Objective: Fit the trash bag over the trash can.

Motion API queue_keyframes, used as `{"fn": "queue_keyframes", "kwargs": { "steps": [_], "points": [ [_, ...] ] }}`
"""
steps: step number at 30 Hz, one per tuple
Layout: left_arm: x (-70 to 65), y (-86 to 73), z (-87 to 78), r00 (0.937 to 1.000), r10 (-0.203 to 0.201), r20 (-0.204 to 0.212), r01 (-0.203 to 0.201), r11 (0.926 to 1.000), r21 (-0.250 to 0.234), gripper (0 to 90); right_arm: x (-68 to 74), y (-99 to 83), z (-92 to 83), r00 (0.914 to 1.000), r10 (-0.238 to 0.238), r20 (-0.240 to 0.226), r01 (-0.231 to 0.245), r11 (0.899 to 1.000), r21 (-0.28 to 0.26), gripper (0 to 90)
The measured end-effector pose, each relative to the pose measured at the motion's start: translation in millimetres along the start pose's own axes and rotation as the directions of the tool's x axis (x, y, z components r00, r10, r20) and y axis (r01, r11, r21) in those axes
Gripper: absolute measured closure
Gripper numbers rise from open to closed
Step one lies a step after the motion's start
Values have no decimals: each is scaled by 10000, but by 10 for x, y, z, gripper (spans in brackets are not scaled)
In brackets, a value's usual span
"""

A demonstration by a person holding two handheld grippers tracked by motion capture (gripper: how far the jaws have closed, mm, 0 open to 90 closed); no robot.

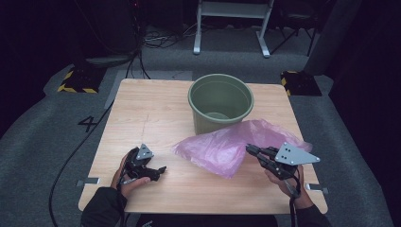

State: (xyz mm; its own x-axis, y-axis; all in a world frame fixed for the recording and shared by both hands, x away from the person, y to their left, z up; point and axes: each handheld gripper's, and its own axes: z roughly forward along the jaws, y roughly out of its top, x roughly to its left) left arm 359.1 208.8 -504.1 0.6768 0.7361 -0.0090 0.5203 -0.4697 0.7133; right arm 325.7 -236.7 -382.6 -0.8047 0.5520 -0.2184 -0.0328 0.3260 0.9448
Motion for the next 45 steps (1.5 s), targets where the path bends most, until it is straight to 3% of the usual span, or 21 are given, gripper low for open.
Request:
{"fn": "queue_keyframes", "kwargs": {
  "steps": [7,22,28,35,45],
  "points": [
    [-10,-1,-2,9999,-87,-75,87,10000,17,140,-37,167,-53,9995,-307,121,311,9992,-263,900],
    [-40,17,1,9998,67,-198,-67,10000,-33,161,-197,462,-101,9874,-869,1324,964,9931,-670,900],
    [-116,104,-76,9989,276,-379,-293,9985,-468,181,-261,551,-23,9836,-1019,1490,1111,9923,-548,900],
    [-211,289,-273,9974,547,-476,-619,9844,-1650,184,-388,573,87,9855,-790,1500,862,9954,-419,900],
    [-188,465,-199,9956,775,-529,-857,9804,-1772,197,-618,580,273,9841,-708,1631,684,9974,205,900]
  ]
}}
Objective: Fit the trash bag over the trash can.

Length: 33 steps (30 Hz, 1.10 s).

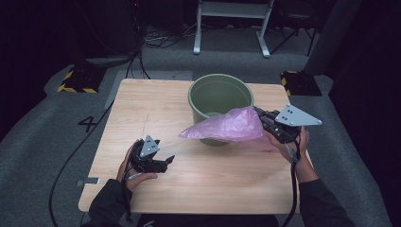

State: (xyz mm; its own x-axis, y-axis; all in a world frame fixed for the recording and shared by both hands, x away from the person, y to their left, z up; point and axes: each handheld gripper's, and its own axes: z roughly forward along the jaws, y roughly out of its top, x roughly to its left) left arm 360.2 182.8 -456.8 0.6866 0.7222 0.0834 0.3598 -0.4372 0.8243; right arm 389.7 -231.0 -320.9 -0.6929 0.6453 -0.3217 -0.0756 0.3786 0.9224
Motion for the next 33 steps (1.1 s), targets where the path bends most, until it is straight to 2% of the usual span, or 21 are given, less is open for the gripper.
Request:
{"fn": "queue_keyframes", "kwargs": {
  "steps": [1,3,5,7,9,13,16,18,21,24,27,29,31,33],
  "points": [
    [17,28,-4,10000,-20,-17,20,10000,-85,209,-21,-2,21,10000,50,2,-50,10000,75,900],
    [21,101,-49,9996,-155,244,170,9979,-620,224,-56,-2,50,10000,61,-42,-61,9999,115,900],
    [-16,167,-85,9992,22,395,15,9957,-931,224,-78,5,76,10000,22,-44,-22,9998,213,900],
    [-65,246,-108,9989,288,376,-240,9923,-1216,223,-87,16,96,10000,-10,-1,10,9996,284,900],
    [-95,328,-129,9986,264,451,-190,9871,-1587,223,-94,26,117,10000,43,60,-45,9995,325,900],
    [-159,486,-195,9985,172,512,-36,9673,-2537,223,-109,50,157,9999,111,114,-116,9988,469,900],
    [-204,595,-235,9980,266,578,-81,9539,-3000,223,-113,81,180,9999,-3,130,-6,9979,643,900],
    [-233,677,-244,9980,443,456,-279,9497,-3118,223,-120,104,193,9998,-12,190,-2,9974,724,900],
    [-264,794,-254,9977,663,-124,-667,9418,-3295,264,-138,135,225,9999,55,163,-69,9964,843,900],
    [-251,887,-240,9973,727,-70,-707,9368,-3425,268,-133,148,281,9995,-155,261,123,9932,1155,900],
    [-228,958,-194,9973,733,34,-679,9399,-3347,256,-139,144,329,9998,-97,192,72,9923,1237,900],
    [-201,1002,-176,9976,688,122,-606,9384,-3401,248,-148,142,356,9998,-41,188,16,9913,1318,900],
    [-184,1032,-145,9975,691,-140,-696,9333,-3524,241,-163,141,379,9998,85,160,-106,9909,1343,900],
    [-162,1075,-111,9985,542,-95,-542,9376,-3435,241,-181,141,403,9998,160,141,-178,9901,1393,899]
  ]
}}
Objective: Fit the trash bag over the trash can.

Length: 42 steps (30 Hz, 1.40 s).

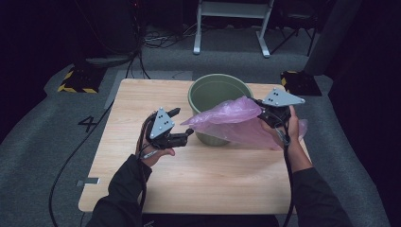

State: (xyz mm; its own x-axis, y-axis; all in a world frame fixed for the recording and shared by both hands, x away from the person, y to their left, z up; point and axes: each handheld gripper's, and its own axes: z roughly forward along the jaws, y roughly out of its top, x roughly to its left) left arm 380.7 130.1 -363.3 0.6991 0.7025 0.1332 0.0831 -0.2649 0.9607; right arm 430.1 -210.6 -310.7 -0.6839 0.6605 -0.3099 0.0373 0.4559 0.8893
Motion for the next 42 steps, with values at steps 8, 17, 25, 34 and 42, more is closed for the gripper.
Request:
{"fn": "queue_keyframes", "kwargs": {
  "steps": [8,17,25,34,42],
  "points": [
    [95,207,126,9989,41,-470,-50,9998,-177,250,-60,47,77,9995,247,-186,-244,9996,141,896],
    [191,351,305,9972,168,-726,-175,9998,-90,342,-174,97,207,9966,719,-397,-701,9965,451,890],
    [189,469,437,9958,491,-769,-501,9987,-107,601,-250,97,321,9956,869,-348,-828,9910,1053,881],
    [307,387,537,9982,242,-541,-223,9991,347,701,-315,50,418,9934,1015,-539,-926,9846,1483,894],
    [406,310,275,9996,-186,-231,199,9981,581,259,-381,13,404,9923,1234,-87,-1202,9783,1688,898]
  ]
}}
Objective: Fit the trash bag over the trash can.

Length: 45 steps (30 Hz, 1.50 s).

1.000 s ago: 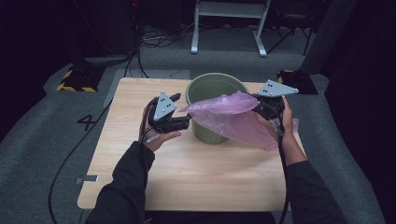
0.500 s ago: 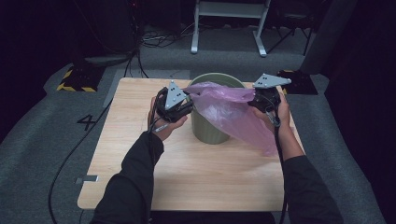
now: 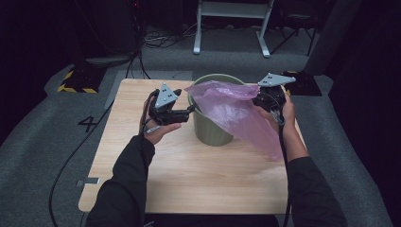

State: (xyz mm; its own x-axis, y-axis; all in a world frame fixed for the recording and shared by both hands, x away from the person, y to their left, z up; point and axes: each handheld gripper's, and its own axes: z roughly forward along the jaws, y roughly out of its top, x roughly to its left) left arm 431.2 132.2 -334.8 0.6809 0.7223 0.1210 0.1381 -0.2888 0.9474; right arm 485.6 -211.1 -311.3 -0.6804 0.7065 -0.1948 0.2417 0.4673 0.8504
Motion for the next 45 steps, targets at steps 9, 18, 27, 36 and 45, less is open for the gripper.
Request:
{"fn": "queue_keyframes", "kwargs": {
  "steps": [9,18,27,36,45],
  "points": [
    [-196,211,-260,9959,399,813,-275,9886,-1484,177,15,-9,34,9994,-43,338,31,9994,353,898],
    [-331,482,89,9973,733,-65,-736,9953,-632,201,53,22,49,9985,-541,-83,543,9980,323,899],
    [-156,501,514,9930,1178,11,-1173,9883,978,377,52,13,48,9954,-801,-518,836,9941,685,898],
    [-186,477,713,9730,2234,577,-2307,9432,2391,828,36,3,2,9922,-828,-930,882,9946,548,849],
    [-151,439,809,9742,2088,854,-2250,9273,2992,894,38,34,-112,9930,-477,-1080,412,9973,-614,591]
  ]
}}
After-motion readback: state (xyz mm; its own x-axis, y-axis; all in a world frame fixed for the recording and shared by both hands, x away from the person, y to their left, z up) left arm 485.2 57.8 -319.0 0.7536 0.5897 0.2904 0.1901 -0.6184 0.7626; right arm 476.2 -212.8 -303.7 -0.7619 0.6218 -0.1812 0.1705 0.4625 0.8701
